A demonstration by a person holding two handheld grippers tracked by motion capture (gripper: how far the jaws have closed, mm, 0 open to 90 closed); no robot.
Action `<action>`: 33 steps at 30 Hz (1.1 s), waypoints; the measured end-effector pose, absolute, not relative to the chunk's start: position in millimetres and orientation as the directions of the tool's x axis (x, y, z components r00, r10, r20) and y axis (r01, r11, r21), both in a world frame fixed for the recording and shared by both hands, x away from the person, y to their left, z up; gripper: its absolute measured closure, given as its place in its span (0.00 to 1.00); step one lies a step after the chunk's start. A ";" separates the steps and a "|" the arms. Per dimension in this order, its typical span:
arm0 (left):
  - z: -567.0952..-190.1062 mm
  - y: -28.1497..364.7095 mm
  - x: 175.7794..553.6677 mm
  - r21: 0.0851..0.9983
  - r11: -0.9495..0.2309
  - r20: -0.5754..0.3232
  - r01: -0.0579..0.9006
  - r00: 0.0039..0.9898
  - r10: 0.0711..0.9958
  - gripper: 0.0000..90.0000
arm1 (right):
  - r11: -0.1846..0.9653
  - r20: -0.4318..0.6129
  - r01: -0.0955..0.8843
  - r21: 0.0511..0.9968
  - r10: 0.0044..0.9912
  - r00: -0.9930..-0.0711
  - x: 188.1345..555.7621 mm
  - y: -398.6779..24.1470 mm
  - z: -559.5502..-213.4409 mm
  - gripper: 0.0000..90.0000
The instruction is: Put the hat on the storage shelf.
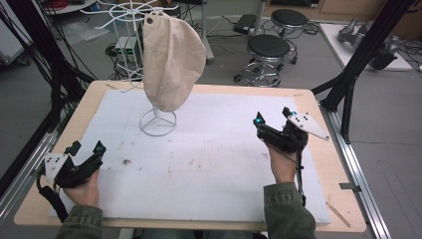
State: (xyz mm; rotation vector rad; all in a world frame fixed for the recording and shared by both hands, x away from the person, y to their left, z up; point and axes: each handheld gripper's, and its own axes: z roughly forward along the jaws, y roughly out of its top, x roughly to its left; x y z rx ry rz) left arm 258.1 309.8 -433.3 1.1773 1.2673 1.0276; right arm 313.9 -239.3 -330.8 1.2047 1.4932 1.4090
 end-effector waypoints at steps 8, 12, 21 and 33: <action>-433.3 309.9 257.8 0.988 0.142 -0.146 0.063 0.057 0.988 0.26 | -0.027 0.061 0.162 0.986 0.976 -0.208 295.3 -257.1 -347.2 0.12; -433.4 308.1 257.9 0.989 0.136 -0.140 0.067 0.065 0.988 0.26 | -0.015 0.047 0.163 0.987 0.981 -0.190 287.0 -265.1 -357.0 0.12; -433.3 306.2 257.9 0.989 0.134 -0.139 0.065 0.070 0.988 0.26 | -0.061 0.097 0.216 0.974 0.983 -0.158 278.2 -282.4 -384.1 0.12; -433.7 304.9 259.2 0.990 0.126 -0.131 0.067 0.077 0.988 0.26 | -0.071 0.100 0.231 0.970 0.988 -0.116 269.2 -295.3 -414.3 0.12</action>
